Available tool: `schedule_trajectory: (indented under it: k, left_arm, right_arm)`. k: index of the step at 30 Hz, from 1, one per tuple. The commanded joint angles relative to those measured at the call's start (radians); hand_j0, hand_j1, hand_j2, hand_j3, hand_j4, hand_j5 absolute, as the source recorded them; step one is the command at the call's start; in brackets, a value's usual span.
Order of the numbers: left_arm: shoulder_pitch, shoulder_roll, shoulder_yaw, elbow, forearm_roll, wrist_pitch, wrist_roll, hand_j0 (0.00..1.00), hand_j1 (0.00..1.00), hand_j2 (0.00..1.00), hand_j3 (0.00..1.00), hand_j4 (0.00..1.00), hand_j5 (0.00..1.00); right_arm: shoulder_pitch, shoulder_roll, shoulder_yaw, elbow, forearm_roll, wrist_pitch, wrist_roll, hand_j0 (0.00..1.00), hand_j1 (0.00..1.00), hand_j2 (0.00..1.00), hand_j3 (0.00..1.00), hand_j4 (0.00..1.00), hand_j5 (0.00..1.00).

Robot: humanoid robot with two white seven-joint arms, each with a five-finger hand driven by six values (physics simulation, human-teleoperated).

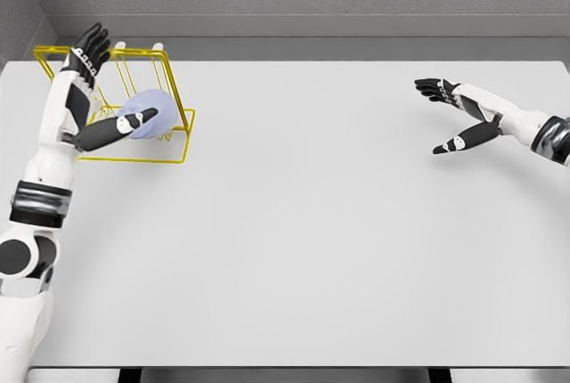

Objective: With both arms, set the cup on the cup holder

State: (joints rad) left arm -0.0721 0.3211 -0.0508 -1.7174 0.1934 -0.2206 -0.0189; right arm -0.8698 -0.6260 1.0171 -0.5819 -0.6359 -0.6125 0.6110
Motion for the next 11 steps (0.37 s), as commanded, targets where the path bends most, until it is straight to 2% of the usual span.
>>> schedule_trajectory:
  k: [1,5,11]
  left_arm:
    - [0.002,0.001,0.023,-0.014,0.003,-0.022,-0.001,1.00,1.00,1.00,1.00,1.00,1.00]
    - [0.040,0.001,0.084,-0.028,0.006,-0.056,-0.001,1.00,1.00,1.00,1.00,1.00,1.00]
    - [0.081,0.001,0.112,-0.036,0.006,-0.091,0.002,1.00,1.00,1.00,1.00,1.00,1.00]
  right_arm:
    - [0.000,-0.001,-0.003,-0.001,-0.007,0.002,0.000,1.00,1.00,1.00,1.00,1.00,1.00]
    - [0.000,-0.001,-0.003,-0.001,-0.007,0.002,0.000,1.00,1.00,1.00,1.00,1.00,1.00]
    - [0.000,-0.001,-0.005,-0.001,-0.007,0.002,0.000,1.00,1.00,1.00,1.00,1.00,1.00]
